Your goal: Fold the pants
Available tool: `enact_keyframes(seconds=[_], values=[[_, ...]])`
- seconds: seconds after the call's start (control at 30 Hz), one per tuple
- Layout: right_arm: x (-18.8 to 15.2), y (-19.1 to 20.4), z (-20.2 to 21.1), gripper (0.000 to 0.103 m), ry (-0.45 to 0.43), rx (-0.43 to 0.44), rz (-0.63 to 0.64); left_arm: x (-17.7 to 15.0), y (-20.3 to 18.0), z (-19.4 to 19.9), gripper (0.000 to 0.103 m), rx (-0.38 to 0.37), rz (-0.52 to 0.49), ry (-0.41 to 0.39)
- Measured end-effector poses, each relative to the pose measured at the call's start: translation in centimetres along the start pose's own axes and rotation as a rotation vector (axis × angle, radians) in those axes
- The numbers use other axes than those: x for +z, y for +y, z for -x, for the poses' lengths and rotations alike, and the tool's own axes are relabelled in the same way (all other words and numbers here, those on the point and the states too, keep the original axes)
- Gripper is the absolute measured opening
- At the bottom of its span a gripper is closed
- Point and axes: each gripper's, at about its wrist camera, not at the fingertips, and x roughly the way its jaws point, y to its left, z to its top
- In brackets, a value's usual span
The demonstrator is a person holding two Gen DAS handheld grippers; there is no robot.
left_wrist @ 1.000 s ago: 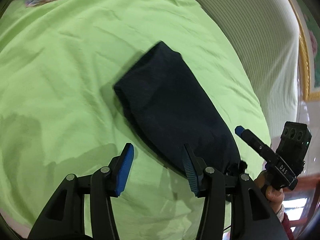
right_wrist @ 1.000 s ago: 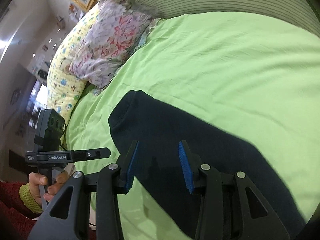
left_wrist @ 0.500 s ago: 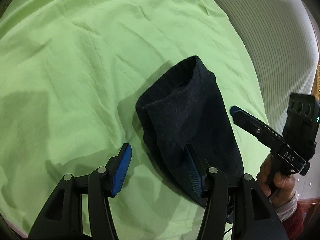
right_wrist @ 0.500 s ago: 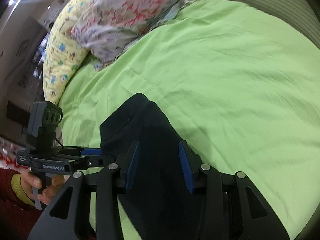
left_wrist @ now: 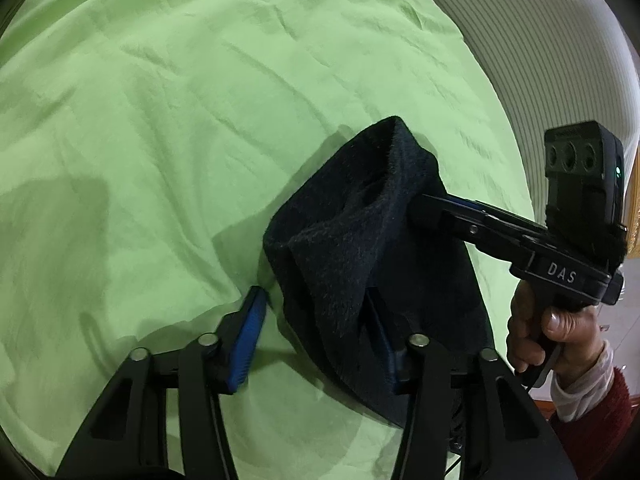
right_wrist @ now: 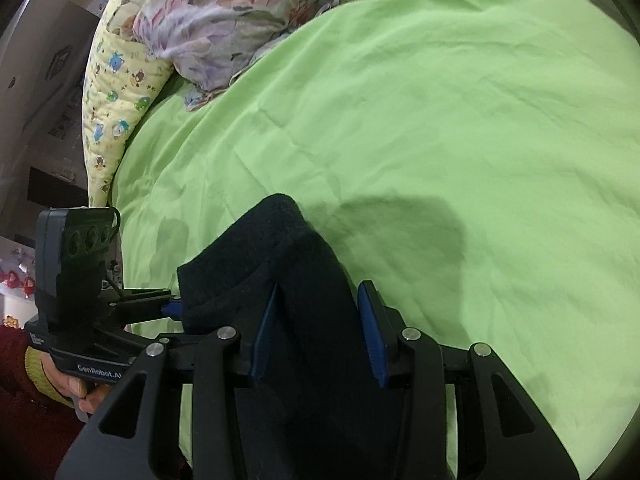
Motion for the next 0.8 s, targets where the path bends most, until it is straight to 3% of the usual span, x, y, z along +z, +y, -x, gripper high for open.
enact_keyframes(seconds=[0.07,0.2,0.47,0.8], values=[[0.0,0.1,-0.1,0.036,-0.002,0.005,0.005,0.1,-0.2,0.1,0.031,-0.011,-0.009,-0.002],[-0.7,0.5,0.9,0.027,-0.035,0.008,0.016,-0.2,-0.8,1.0,0.023,-0.016,-0.049,-0.019],[-2.4,1.3,5.2,0.022,-0.160,0.034,0.000,-0.6,-4.0,4.1,0.020,-0.064,-0.120,-0.052],[-8.2,1.7,14.3,0.020,-0.398,0.039,-0.063,-2.1,-12.4,7.7,0.020,-0.181,-0.308,-0.072]])
